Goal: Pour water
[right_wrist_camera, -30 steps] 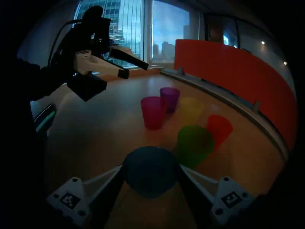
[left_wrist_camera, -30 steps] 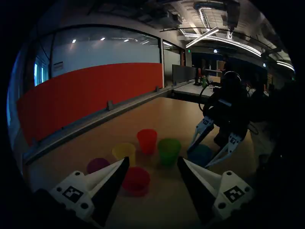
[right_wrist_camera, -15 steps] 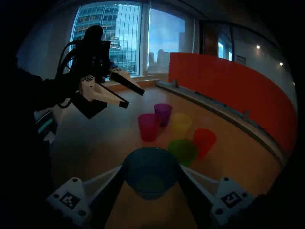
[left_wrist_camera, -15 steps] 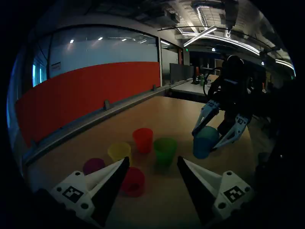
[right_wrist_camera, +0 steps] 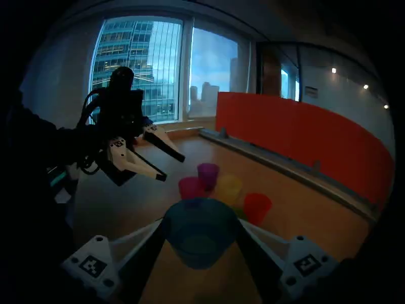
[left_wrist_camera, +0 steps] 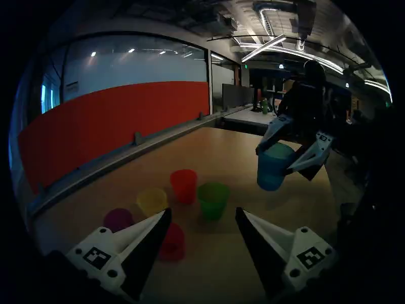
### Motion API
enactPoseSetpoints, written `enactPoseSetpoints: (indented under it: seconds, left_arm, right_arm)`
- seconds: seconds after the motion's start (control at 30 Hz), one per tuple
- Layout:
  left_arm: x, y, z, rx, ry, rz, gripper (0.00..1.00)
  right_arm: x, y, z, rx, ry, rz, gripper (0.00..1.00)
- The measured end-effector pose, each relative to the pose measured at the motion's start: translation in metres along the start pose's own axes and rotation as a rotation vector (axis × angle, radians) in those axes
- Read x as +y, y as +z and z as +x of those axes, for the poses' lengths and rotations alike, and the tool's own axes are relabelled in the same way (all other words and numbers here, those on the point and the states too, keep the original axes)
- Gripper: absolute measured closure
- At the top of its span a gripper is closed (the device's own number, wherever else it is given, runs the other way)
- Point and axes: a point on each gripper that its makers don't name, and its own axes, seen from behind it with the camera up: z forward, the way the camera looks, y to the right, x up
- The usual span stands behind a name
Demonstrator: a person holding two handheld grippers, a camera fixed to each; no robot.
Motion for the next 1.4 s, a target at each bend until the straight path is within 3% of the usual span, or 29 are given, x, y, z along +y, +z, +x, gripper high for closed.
enactPoseSetpoints:
  seconds: [0.4,0.7,1.4]
  left_arm:
    - [0.004,-0.001,0.003,0.008,-0.002,-0.007,0.07]
    - [0.008,0.006,-0.002,-0.002,-0.004,-0.022,0.07]
    - [0.02,0.053,-0.006,-0.025,-0.008,-0.06,0.07]
  right_arm:
    - [0.005,-0.018,0.042,0.125,0.007,-0.033,0.08]
    - [0.011,-0.024,0.058,0.159,0.005,-0.07,0.08]
    - [0.051,-0.043,0.076,0.186,0.024,-0.235,0.08]
